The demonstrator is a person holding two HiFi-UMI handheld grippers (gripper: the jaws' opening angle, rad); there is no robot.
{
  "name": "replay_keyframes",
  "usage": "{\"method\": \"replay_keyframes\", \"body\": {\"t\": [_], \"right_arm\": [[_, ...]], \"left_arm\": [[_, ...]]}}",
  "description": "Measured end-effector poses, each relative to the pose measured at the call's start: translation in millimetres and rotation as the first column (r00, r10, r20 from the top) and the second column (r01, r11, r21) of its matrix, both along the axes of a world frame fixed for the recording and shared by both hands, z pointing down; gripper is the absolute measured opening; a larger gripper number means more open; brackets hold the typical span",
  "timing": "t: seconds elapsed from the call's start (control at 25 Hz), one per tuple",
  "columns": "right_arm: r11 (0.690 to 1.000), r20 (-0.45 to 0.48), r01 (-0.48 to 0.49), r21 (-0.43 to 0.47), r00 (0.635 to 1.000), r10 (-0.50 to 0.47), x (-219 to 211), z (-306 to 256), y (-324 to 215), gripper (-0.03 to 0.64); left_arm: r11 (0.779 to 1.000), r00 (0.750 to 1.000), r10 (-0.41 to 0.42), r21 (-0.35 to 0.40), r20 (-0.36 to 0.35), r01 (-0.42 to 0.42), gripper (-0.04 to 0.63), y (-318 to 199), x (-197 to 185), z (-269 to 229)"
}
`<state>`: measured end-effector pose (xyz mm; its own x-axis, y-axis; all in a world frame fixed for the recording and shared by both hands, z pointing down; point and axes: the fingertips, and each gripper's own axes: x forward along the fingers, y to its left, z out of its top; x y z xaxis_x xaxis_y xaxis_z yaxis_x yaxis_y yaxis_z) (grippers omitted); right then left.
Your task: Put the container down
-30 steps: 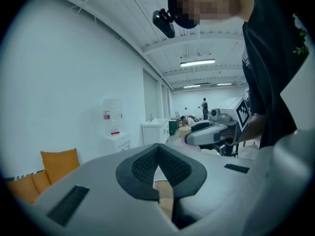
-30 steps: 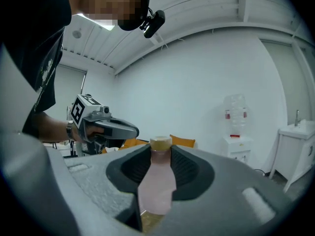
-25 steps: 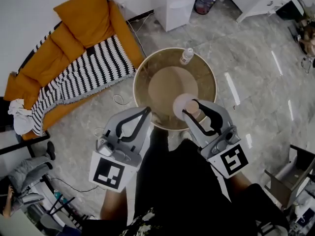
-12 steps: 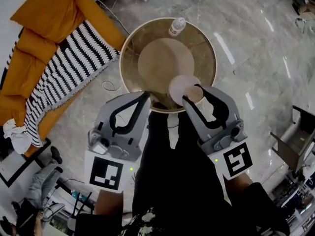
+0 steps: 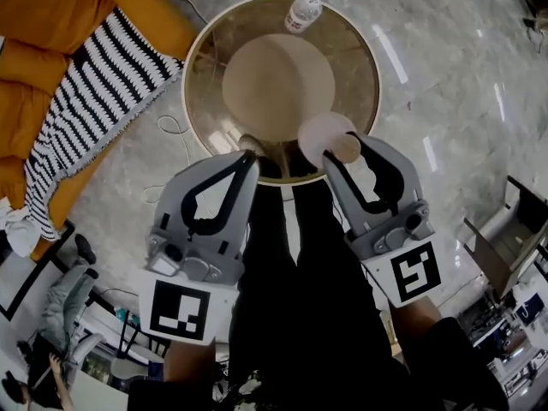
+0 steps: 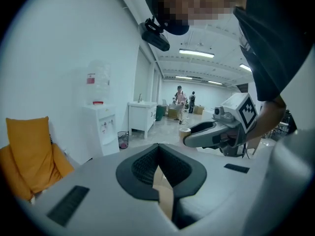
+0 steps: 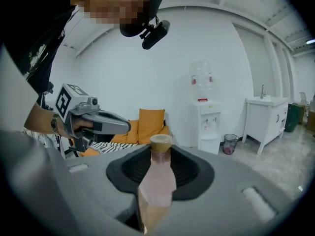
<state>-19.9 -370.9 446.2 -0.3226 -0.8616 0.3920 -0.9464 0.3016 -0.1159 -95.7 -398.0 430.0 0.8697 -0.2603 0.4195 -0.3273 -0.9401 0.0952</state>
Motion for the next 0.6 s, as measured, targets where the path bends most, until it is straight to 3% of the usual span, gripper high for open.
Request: {"method": "replay_keyframes", "body": {"t": [0.6], "right_arm": [[0.971, -0.063, 0.18, -0.155, 0.979, -0.191, 21.8, 180.9, -29.9, 0.117]], "left_arm": [[0.98, 0.992, -0.112, -0.157, 0.053, 0.119, 0.003, -18.6, 38.5, 147.4]]}}
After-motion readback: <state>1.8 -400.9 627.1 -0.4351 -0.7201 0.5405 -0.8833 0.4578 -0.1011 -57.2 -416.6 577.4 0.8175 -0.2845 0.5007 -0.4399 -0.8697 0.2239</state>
